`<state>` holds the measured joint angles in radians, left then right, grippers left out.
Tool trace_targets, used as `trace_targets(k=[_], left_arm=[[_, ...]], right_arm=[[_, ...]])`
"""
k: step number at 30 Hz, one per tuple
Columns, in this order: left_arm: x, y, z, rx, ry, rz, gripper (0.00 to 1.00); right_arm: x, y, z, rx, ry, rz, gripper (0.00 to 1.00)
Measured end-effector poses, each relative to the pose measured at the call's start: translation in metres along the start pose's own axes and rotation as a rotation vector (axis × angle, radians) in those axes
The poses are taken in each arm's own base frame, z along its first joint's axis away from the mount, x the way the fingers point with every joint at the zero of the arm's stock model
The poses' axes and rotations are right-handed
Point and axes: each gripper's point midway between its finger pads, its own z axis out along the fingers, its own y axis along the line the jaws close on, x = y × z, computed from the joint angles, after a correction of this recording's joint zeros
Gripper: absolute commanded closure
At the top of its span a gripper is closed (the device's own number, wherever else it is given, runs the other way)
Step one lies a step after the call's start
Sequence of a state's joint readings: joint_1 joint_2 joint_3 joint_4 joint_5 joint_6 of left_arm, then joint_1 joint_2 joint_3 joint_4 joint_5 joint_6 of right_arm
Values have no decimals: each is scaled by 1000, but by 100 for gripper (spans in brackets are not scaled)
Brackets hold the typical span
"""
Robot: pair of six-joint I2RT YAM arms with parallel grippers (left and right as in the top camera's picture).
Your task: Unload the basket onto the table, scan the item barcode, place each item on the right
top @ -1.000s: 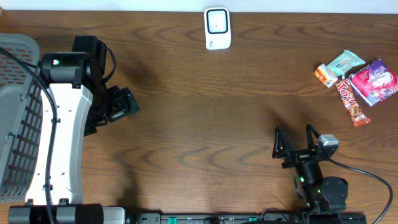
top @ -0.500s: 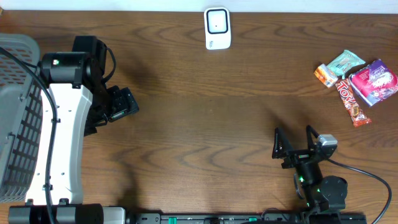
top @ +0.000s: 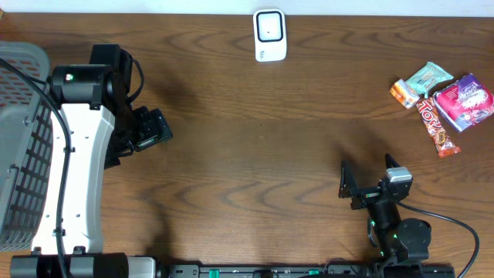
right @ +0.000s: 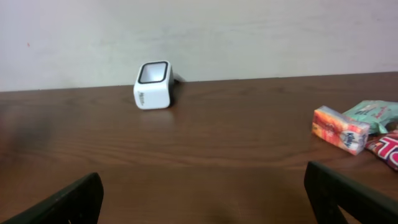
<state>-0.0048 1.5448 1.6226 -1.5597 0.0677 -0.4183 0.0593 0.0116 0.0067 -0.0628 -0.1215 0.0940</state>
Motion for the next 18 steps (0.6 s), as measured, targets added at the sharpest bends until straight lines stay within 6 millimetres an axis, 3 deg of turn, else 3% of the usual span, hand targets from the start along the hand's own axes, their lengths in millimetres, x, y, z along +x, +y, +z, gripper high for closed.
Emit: trace_targets(k=[18], left_arm=[[0, 0, 0, 0, 0, 0, 2]], right_arm=[[0, 0, 0, -3, -1, -52, 1]])
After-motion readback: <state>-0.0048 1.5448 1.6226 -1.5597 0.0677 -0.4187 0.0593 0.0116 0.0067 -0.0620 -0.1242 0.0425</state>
